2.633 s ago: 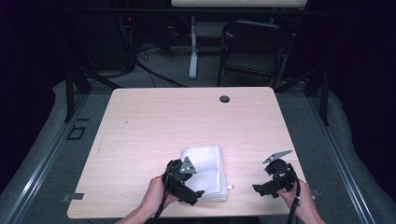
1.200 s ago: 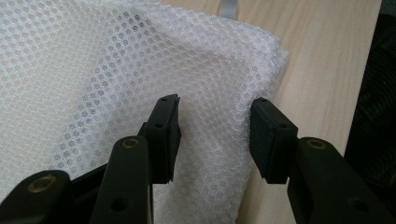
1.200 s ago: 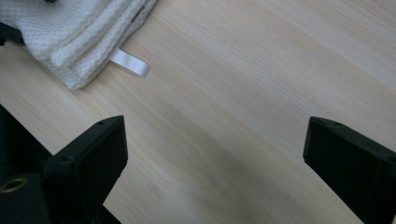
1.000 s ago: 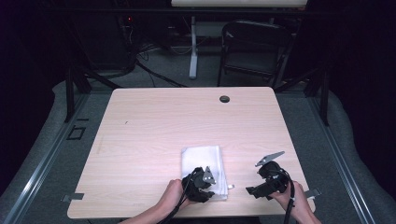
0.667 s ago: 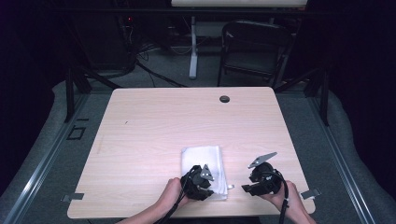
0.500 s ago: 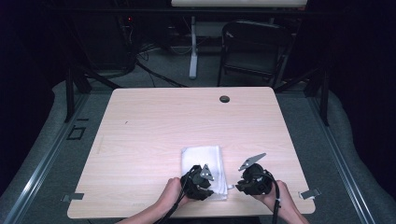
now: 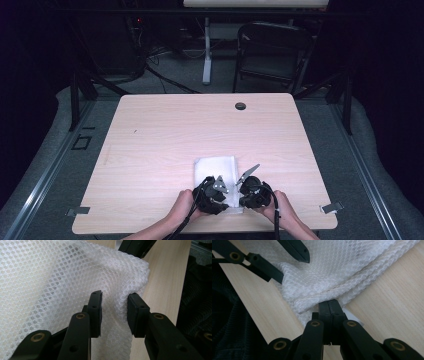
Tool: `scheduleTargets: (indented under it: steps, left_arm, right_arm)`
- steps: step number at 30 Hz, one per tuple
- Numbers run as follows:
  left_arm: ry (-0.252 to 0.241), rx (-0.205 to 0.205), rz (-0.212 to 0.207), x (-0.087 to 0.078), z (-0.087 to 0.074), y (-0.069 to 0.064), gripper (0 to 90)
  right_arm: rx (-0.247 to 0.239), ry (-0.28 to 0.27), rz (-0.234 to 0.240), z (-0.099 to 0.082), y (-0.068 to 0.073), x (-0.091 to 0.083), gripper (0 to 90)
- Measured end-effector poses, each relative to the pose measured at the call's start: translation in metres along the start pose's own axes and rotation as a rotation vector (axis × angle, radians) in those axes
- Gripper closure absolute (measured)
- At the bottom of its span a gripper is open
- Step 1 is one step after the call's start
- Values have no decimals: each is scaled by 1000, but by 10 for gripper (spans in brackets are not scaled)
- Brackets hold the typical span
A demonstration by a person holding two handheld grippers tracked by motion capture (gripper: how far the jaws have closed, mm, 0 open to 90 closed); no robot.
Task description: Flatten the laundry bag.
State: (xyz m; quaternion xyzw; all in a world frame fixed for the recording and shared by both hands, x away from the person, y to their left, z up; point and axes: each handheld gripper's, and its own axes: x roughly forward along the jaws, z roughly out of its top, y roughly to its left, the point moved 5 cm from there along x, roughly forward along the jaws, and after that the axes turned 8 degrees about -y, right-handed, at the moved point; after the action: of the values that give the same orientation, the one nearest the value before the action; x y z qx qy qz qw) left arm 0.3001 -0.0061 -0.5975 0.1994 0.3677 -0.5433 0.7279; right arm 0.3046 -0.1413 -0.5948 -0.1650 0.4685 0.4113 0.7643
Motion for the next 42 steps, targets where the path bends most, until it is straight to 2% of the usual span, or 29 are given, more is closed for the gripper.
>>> scheduleTargets:
  steps: [2,4,9,12,13,16,18,19,20,22,25,26,29,31,32,34,35,39,40,42]
  left_arm:
    - [-10,8,4,-1,1,1,641]
    - [-20,-7,3,-3,2,1,632]
    - [-35,0,19,-4,4,-2,682]
    - [-34,3,29,-3,5,-3,745]
    - [-34,3,29,-3,5,-3,780]
    - [-52,7,51,-6,5,-2,821]
    - [-69,3,49,-8,6,0,824]
    - [-75,-1,51,-10,6,2,830]
    - [-81,-14,52,-10,6,3,835]
    - [-79,-26,43,-10,5,4,842]
    - [-80,-21,40,-10,5,4,849]
    - [-82,-16,41,-10,5,3,851]
    - [-87,-14,40,-10,5,2,858]
    - [-90,-6,41,-11,6,2,859]
    - [-99,-9,40,-11,6,2,860]
    - [-100,-6,38,-11,6,2,860]
    - [-102,-3,40,-12,7,2,860]
    - [-112,2,43,-14,7,2,861]
    - [-107,9,46,-15,7,2,861]
    - [-107,11,47,-15,7,2,861]
  right_arm:
    - [12,-7,9,0,-1,1,900]
    - [40,-23,24,-1,-3,2,900]
    - [38,-31,14,-2,-3,2,900]
    - [13,-13,4,-2,-4,1,900]
    - [30,-34,13,-2,-3,2,900]
    - [26,-41,6,-2,-2,3,900]
    - [17,-32,-5,-3,-3,4,900]
    - [-14,-3,-26,-5,-5,2,900]
    - [11,-21,-14,-5,-6,4,900]
    - [18,-21,-14,-4,-6,4,900]
    - [1,-15,-21,-3,-6,1,900]
    - [-14,-17,-7,-1,-6,-1,900]
    - [-8,-59,-4,5,-4,-9,900]
    - [-8,-65,-8,7,-4,-11,900]
    - [19,-85,0,7,-3,-7,900]
    - [19,-87,2,6,-3,-5,899]
    - [-10,-69,-3,7,-4,-4,895]
    - [-4,-81,-5,11,-3,3,898]
    - [7,-85,3,11,-2,9,900]
    - [9,-70,6,10,-2,12,900]
